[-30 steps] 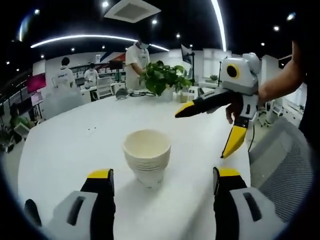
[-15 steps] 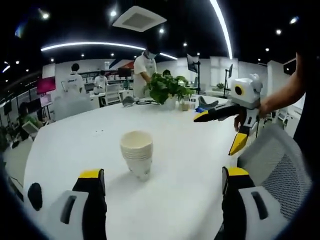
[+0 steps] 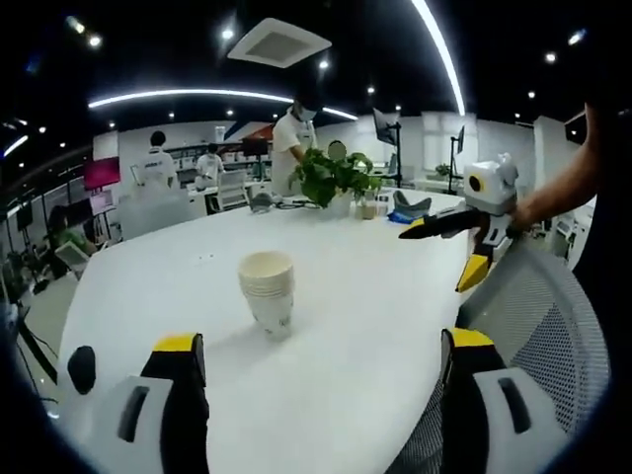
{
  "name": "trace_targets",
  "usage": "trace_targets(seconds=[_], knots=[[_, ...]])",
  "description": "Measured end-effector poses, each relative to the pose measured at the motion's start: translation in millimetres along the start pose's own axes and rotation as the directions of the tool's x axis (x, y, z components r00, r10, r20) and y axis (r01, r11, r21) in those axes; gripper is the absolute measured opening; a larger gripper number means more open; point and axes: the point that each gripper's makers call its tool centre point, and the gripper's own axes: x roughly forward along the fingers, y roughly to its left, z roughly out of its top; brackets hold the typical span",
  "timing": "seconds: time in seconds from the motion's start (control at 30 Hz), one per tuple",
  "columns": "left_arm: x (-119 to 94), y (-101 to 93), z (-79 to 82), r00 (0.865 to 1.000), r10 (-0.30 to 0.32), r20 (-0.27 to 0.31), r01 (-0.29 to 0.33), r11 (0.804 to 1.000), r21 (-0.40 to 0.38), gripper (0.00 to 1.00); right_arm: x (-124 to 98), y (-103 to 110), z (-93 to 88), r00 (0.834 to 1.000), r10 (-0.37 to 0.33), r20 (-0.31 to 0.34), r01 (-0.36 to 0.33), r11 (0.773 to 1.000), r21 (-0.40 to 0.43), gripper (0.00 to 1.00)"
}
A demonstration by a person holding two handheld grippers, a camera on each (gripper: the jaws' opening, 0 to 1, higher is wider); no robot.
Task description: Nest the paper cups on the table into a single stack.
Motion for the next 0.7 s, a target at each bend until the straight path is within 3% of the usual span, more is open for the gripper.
trace_targets(seconds=[0.13, 0.23, 0.43, 0.7], knots=[[-6.4, -2.4, -6.5, 1.000, 0.013, -0.010, -0.013, 1.000, 0.010, 0.99, 0.7, -1.3, 1.6, 1.000, -0.006, 0.010, 0.006, 1.000, 0.001, 0.99], [-12.0, 0.5, -9.7, 0.999, 0.040, 0.004, -0.040, 0.999, -0.033, 0.99, 1.4, -2.8, 0.2, 1.000, -0.015, 0.010, 0.015, 1.000, 0.000, 0.99], [-11.0, 7.9, -3.6, 0.996, 0.077, 0.048, -0.074, 0.996, -0.051, 0.99, 2.0, -4.4, 0.8, 0.999, -0.033, 0.017, 0.033, 0.999, -0.009, 0.99], [-10.9, 8.5, -4.3, 0.994, 0.092, 0.053, -0.090, 0.995, -0.042, 0.99, 3.5, -2.1, -1.8, 0.999, -0.034, 0.003, 0.035, 0.998, -0.044, 0.98]])
